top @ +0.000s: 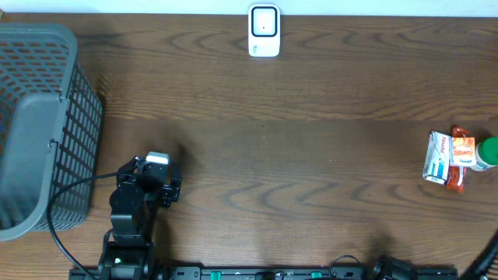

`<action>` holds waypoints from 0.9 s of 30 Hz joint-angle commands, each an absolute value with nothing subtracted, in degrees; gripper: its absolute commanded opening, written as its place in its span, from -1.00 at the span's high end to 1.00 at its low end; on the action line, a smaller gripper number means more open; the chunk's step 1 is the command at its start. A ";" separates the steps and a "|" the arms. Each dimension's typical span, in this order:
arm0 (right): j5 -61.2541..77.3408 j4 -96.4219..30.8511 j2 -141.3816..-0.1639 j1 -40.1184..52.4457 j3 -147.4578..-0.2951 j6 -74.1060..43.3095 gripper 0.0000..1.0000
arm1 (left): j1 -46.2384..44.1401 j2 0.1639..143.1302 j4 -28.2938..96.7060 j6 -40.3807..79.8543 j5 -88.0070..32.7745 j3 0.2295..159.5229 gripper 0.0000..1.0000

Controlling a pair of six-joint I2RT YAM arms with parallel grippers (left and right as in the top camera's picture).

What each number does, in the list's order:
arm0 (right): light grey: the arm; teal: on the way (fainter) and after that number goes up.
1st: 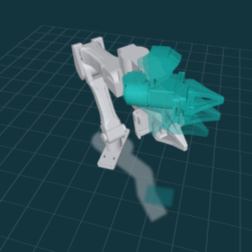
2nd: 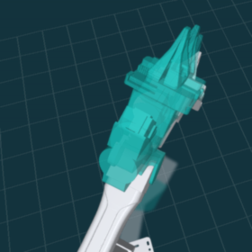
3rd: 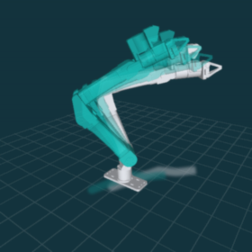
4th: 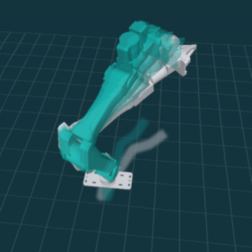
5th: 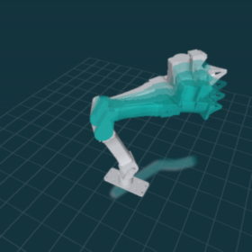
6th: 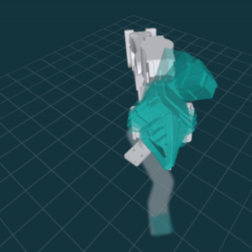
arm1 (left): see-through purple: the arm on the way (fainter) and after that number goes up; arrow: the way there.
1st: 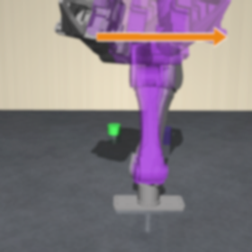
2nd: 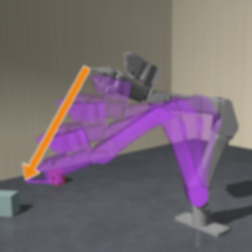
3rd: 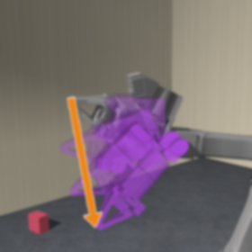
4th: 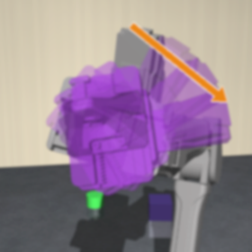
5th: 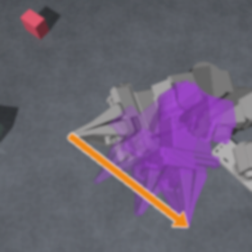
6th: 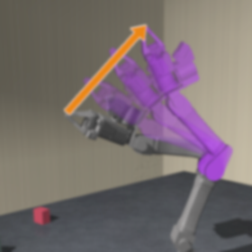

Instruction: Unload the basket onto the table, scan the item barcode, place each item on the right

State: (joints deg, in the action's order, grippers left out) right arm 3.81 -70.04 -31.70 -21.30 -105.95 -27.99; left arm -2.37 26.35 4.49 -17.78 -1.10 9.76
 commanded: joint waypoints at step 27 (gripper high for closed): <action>-4.60 -22.57 -4.29 0.54 -45.71 -45.52 -0.98 | -2.55 26.11 4.29 -17.26 -0.62 9.82 -0.74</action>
